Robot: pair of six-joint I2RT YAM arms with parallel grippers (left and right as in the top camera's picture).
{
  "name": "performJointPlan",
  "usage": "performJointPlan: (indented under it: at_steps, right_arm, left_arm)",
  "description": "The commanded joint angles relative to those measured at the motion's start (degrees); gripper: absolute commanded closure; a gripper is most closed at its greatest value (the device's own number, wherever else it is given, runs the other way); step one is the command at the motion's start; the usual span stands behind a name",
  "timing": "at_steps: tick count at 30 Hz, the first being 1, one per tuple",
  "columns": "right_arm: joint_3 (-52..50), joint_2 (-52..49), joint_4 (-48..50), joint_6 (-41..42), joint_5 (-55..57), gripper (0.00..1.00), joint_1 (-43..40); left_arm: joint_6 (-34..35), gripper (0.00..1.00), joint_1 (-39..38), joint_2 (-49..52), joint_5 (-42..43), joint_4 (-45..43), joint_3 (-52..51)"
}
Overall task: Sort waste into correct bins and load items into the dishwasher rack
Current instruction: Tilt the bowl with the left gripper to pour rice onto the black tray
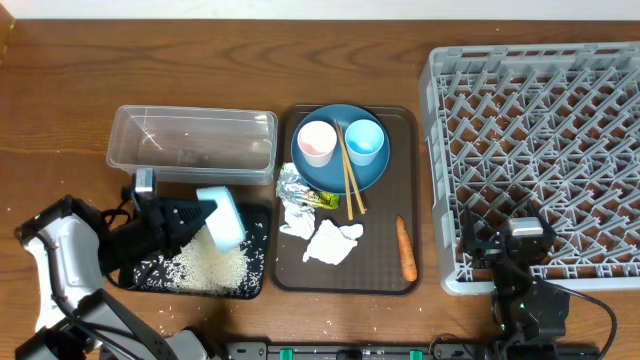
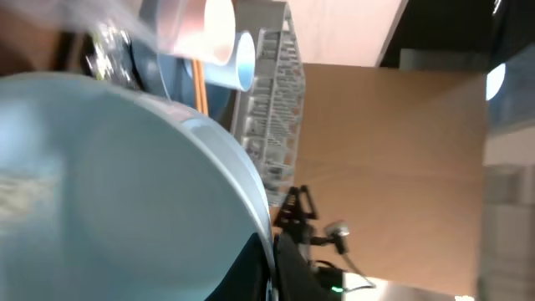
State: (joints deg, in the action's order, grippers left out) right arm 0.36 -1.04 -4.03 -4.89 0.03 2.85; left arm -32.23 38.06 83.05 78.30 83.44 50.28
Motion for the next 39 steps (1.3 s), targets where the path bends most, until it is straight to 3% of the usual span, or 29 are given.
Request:
performJointPlan:
  at_steps: [1,4,8,11,14,17,22,25,28,31,39]
  right_arm:
    - [-0.04,0.00,-0.24,-0.35,0.59,0.01,-0.63]
    - [-0.04,0.00,-0.24,-0.35,0.59,0.01,-0.63]
    - [-0.04,0.00,-0.24,-0.35,0.59,0.01,-0.63]
    - [-0.04,0.00,-0.24,-0.35,0.59,0.01,-0.63]
    - [-0.04,0.00,-0.24,-0.35,0.59,0.01,-0.63]
    - [-0.04,0.00,-0.24,-0.35,0.59,0.01,-0.63]
    - [-0.04,0.00,-0.24,-0.33,0.59,0.01,-0.63]
    - [-0.04,0.00,-0.24,-0.33,0.59,0.01,-0.63]
    - [-0.04,0.00,-0.24,-0.35,0.59,0.01,-0.63]
    - [-0.04,0.00,-0.24,-0.35,0.59,0.01,-0.63]
    - [-0.04,0.00,-0.24,-0.35,0.59,0.01,-0.63]
  left_arm:
    - [-1.16,0.94,0.35,0.07,2.25,-0.83,0.13]
    - [4.68,0.94,0.55,0.44,-0.24,-6.27,0.13]
    - [4.02,0.94,0.63,0.48,-0.42,-7.80,0.13]
    - [10.36,0.94,0.66,0.68,-2.84,-9.14,0.13]
    - [7.93,0.94,0.79,0.68,-2.36,-10.71,0.13]
    - [13.31,0.94,1.03,1.09,-4.37,-12.74,0.13]
    - [10.86,0.94,1.03,1.07,-3.21,-6.62,0.13]
    - [0.24,0.94,1.05,1.07,1.29,-3.13,0.13]
    - [3.65,0.94,1.01,1.27,0.63,-2.14,0.13]
    - [-0.76,0.94,1.03,1.11,0.48,-1.86,0.13]
    - [-1.18,0.94,0.98,0.90,-4.33,-3.58,0.13]
